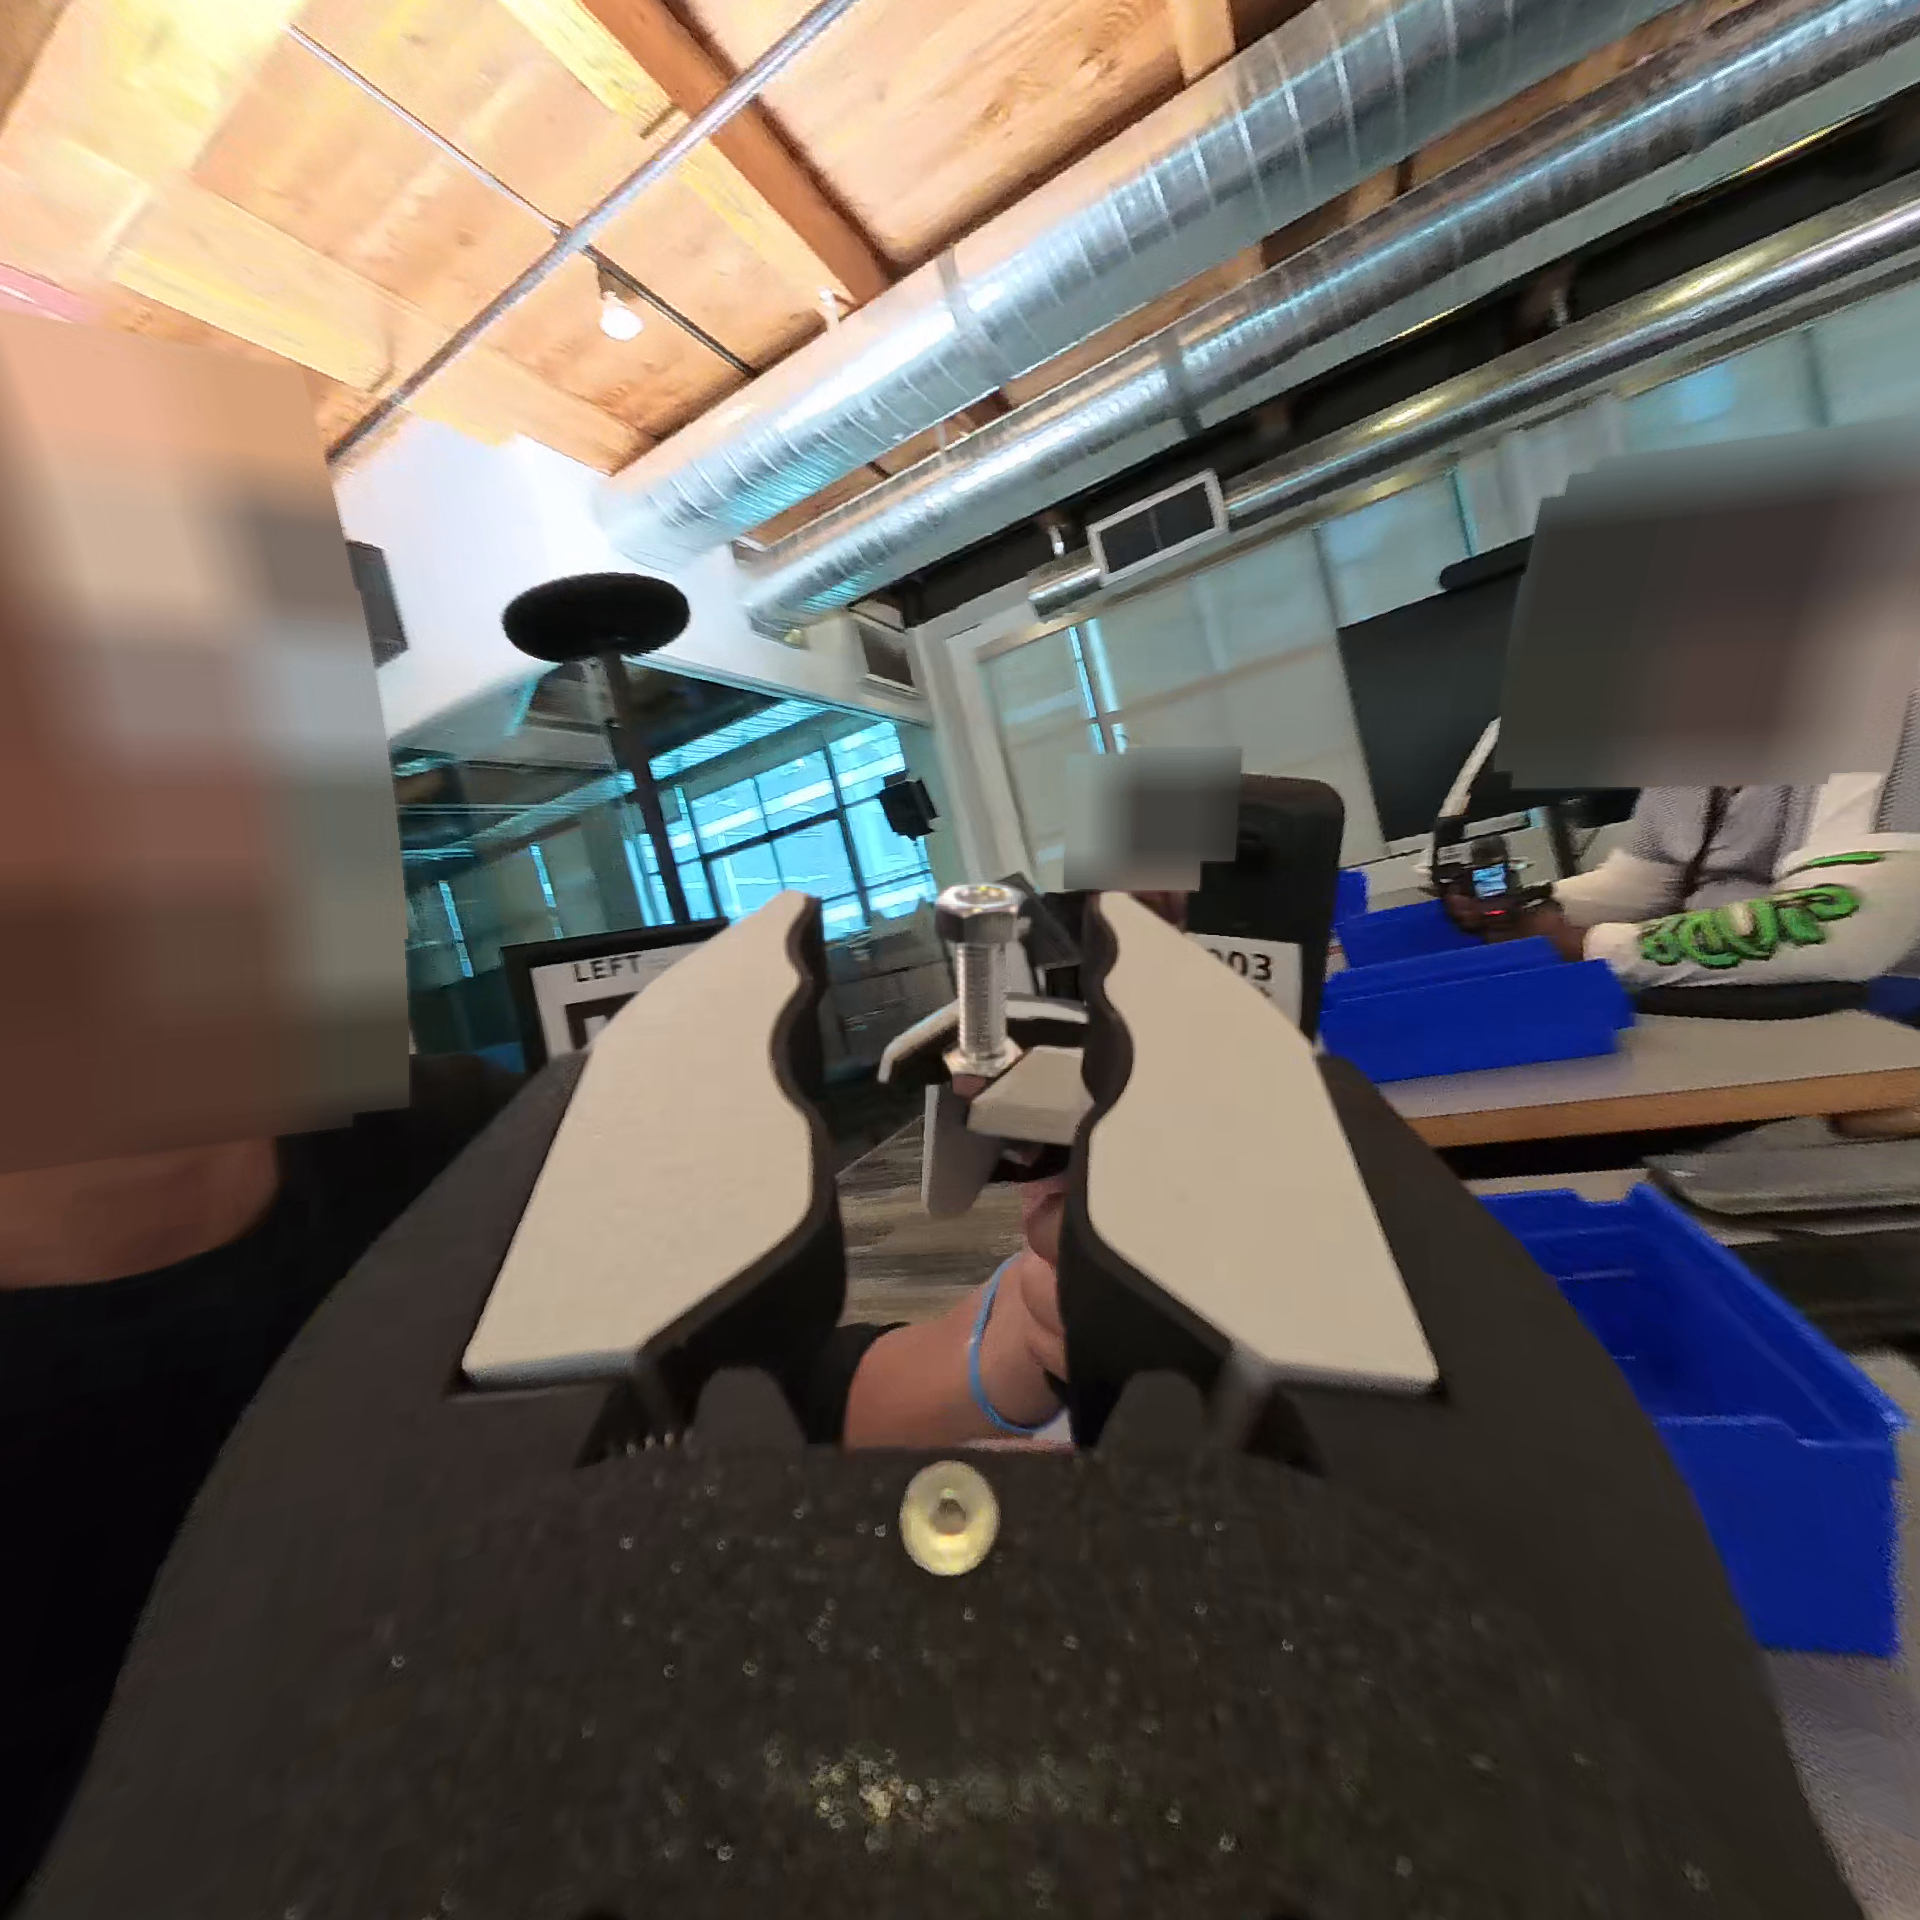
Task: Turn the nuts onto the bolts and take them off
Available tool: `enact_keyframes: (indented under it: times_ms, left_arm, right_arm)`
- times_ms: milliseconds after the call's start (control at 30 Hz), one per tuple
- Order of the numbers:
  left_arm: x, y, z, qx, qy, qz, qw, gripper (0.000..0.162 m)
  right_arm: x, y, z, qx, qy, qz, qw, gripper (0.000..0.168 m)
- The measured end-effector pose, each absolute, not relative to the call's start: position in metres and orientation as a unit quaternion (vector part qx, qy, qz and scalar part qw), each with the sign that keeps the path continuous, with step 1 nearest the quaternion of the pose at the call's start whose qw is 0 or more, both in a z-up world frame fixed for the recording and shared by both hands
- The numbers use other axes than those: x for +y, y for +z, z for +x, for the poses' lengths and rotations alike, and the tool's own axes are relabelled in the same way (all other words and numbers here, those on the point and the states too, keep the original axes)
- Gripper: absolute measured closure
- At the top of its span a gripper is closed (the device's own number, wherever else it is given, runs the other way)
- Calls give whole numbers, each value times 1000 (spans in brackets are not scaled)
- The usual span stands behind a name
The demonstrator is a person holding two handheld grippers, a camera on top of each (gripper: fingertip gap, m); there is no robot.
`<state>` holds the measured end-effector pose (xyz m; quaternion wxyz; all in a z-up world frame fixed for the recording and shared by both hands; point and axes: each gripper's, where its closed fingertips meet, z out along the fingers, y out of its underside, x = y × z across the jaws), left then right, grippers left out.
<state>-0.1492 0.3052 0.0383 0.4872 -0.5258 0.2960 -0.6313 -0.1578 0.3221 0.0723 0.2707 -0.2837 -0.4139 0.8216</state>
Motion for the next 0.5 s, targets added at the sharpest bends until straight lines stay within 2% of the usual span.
enact_keyframes:
  times_ms: [133,233,367,500]
  left_arm:
    - [306,32,-142,302,-630,-535,476,145]
    - [305,29,-139,307,-634,-536,465,145]
    - [312,26,-138,299,-610,-554,481,144]
    - [333,22,-149,274,-521,-595,546,144]
  right_arm:
    - [313,66,-159,-435,824,-276,235,129]
    - [313,64,-159,-444,815,-277,248,150]
    - [319,62,-162,-442,804,-307,254,151]
    - [336,60,-175,-431,743,-384,339,151]
